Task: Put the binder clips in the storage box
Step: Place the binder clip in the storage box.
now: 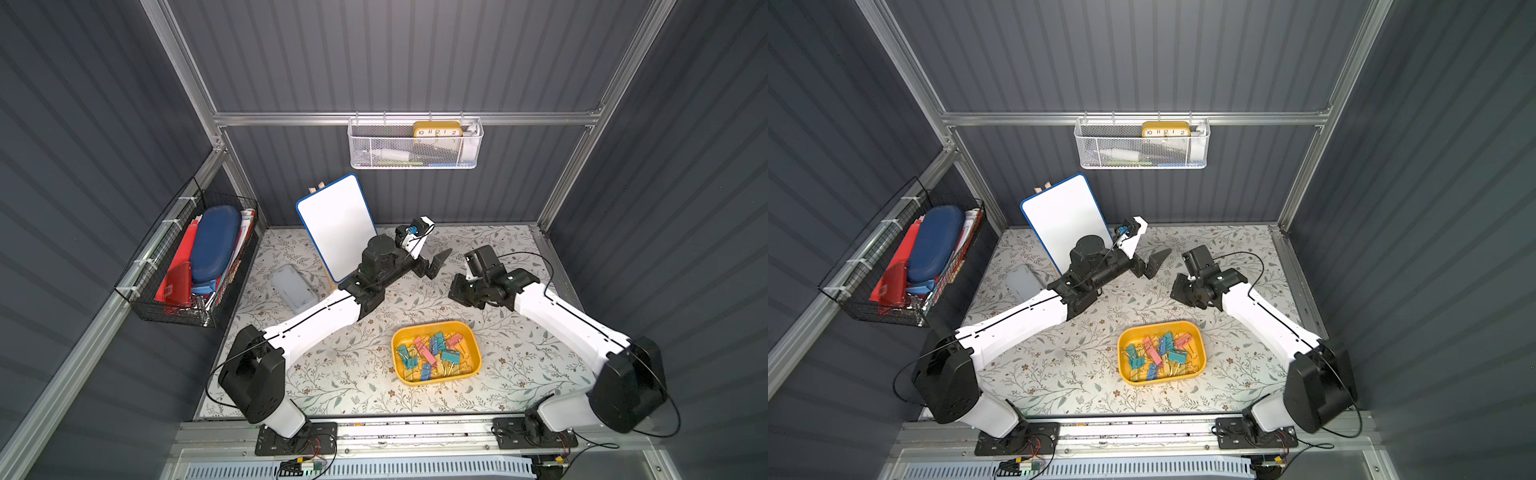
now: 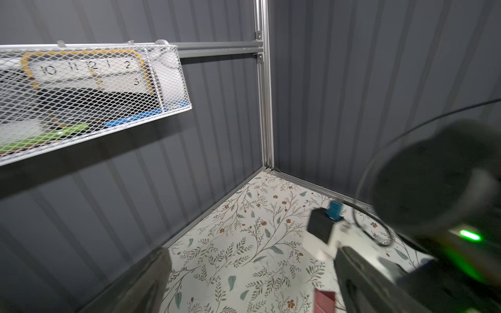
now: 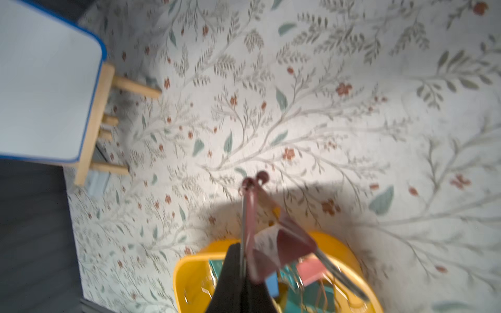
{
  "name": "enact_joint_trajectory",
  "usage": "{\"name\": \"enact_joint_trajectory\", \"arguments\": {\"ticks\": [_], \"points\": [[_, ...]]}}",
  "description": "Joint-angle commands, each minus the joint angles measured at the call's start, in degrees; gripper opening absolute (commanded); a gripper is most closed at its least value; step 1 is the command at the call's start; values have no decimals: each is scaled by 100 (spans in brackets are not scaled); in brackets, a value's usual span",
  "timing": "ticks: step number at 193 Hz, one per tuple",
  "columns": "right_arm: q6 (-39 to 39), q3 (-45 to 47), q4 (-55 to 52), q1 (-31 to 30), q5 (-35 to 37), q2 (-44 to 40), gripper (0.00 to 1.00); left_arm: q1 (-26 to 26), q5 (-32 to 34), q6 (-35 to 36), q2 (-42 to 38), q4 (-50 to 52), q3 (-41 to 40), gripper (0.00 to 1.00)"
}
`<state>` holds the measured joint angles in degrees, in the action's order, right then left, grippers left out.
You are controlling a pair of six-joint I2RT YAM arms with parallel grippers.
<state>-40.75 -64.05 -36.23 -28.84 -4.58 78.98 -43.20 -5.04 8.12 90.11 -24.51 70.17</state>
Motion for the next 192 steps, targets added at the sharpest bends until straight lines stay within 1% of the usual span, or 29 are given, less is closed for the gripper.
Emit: {"name": "enact_joint_trajectory", "arguments": {"ticks": [1, 16, 28, 41, 50, 61, 80, 101, 122, 147, 158, 181, 192], "points": [[219, 313, -901, -478, 606, -451, 0, -23, 398, -125, -328, -261, -150, 99], [260, 443, -1262, -791, 651, -610, 0, -28, 501, -157, -362, -273, -198, 99], [344, 519, -1459, -972, 530, -606, 0, -30, 607, -244, -356, -286, -223, 99], [388, 613, -1622, -1155, 333, -488, 0, -25, 652, -556, -331, -135, -114, 99], [320, 651, -1803, -1268, 460, -410, 0, -30, 652, -807, -400, -115, -96, 99], [149, 711, -2016, -1344, 852, -359, 0, -28, 689, -1086, -586, -169, -207, 99], [20, 924, -1937, -1373, 1053, -463, 0, -30, 706, -1478, -1015, -260, -528, 99], [49, 1152, -1670, -1409, 815, -506, 0, -27, 848, -1614, -1403, -204, -840, 99], [124, 1181, -1613, -1468, 618, -308, 6, -30, 1027, -1722, -1679, -143, -1091, 99], [123, 1014, -1789, -1477, 936, -304, 21, -27, 1373, -1967, -1904, -229, -1369, 99], [149, 942, -1799, -1482, 1044, -420, 26, -27, 1597, -2113, -1988, -243, -1415, 99], [243, 671, -1907, -1468, 1452, -736, 28, -30, 2072, -2429, -2303, -368, -1641, 99], [347, 506, -1907, -1454, 1688, -899, 29, -27, 2421, -2509, -2498, -368, -1763, 99]]}}
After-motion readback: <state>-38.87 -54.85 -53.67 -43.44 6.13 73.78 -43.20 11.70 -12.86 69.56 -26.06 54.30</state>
